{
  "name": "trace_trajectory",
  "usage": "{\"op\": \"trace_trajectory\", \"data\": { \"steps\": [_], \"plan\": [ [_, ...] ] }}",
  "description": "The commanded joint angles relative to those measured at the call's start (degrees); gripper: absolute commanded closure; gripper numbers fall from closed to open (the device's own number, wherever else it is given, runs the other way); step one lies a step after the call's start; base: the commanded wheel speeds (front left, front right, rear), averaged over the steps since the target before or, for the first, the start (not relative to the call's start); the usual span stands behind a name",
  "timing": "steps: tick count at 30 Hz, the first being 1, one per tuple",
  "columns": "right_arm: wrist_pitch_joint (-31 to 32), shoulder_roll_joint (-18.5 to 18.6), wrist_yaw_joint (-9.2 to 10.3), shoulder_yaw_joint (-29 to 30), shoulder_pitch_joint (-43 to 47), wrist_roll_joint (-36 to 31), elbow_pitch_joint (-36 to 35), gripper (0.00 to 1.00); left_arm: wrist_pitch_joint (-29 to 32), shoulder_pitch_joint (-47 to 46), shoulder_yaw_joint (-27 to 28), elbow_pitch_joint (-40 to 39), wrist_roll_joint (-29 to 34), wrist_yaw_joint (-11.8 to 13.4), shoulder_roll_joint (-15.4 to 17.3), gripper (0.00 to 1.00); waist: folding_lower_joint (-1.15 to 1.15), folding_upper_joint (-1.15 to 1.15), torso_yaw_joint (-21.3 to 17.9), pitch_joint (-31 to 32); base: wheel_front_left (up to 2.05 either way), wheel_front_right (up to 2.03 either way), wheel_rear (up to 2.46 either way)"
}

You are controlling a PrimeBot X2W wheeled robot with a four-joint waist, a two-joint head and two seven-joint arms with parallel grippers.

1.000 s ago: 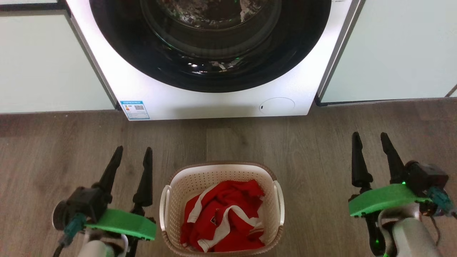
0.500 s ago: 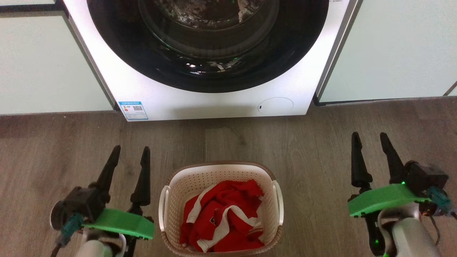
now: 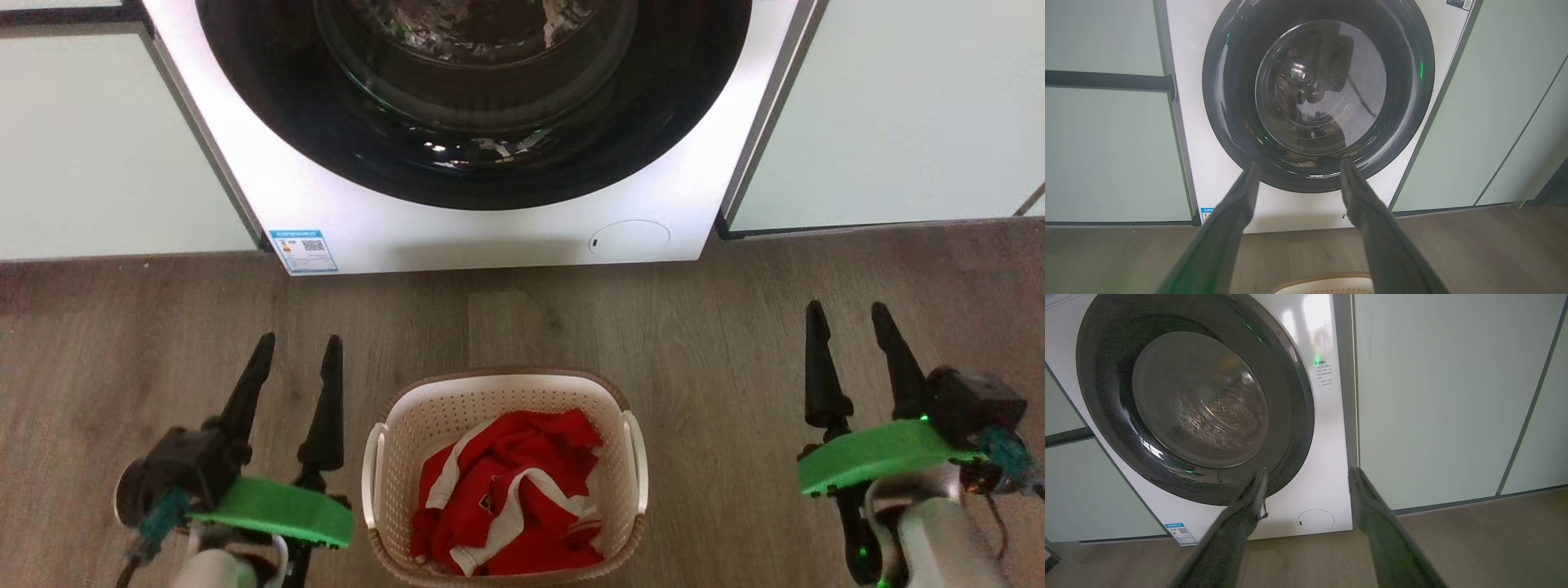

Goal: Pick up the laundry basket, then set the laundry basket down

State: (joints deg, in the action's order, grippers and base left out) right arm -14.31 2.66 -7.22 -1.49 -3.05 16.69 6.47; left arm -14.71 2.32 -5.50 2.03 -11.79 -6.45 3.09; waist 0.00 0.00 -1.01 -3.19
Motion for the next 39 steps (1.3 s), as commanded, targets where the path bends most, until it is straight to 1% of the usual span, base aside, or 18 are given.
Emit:
{"op": "trace_trajectory", "data": {
  "steps": [1, 7, 8, 13, 39],
  "plan": [
    [-0.7, 0.2, -0.26, -1.0, -1.8, -0.1, -2.0, 0.00, -0.3, -2.5, 1.9, -1.8, -0.7, 0.6, -0.2, 0.00, 0.00, 0.00, 0.0, 0.0, 0.00, 0.00, 0.00],
    [-0.7, 0.2, -0.26, -1.0, -1.7, -0.2, -1.9, 0.00, -0.3, -2.4, 1.8, -1.6, -1.3, 0.6, -0.2, 0.00, 0.00, 0.00, 0.0, 0.1, 0.00, 0.00, 0.00],
    [0.0, 0.0, 0.00, 0.0, 0.0, 0.0, 0.0, 1.00, 0.0, 0.0, 0.0, 0.1, -1.0, 0.0, 0.0, 1.00, 0.00, 0.00, 0.0, 0.1, 0.00, 0.00, 0.00],
    [0.2, -0.2, 0.00, -0.4, 1.1, 0.5, 3.6, 1.00, 0.1, 1.1, -0.1, 3.8, -1.7, -0.1, 0.0, 1.00, 0.00, 0.00, 0.0, 0.1, 0.00, 0.00, 0.00],
    [3.7, 0.7, -0.06, 0.3, 0.3, 17.1, 4.4, 1.00, 3.7, -0.9, 1.4, 5.7, -19.1, -0.3, 0.7, 1.00, 0.00, 0.00, 0.2, 0.7, 0.00, 0.00, 0.00]
  ]
}}
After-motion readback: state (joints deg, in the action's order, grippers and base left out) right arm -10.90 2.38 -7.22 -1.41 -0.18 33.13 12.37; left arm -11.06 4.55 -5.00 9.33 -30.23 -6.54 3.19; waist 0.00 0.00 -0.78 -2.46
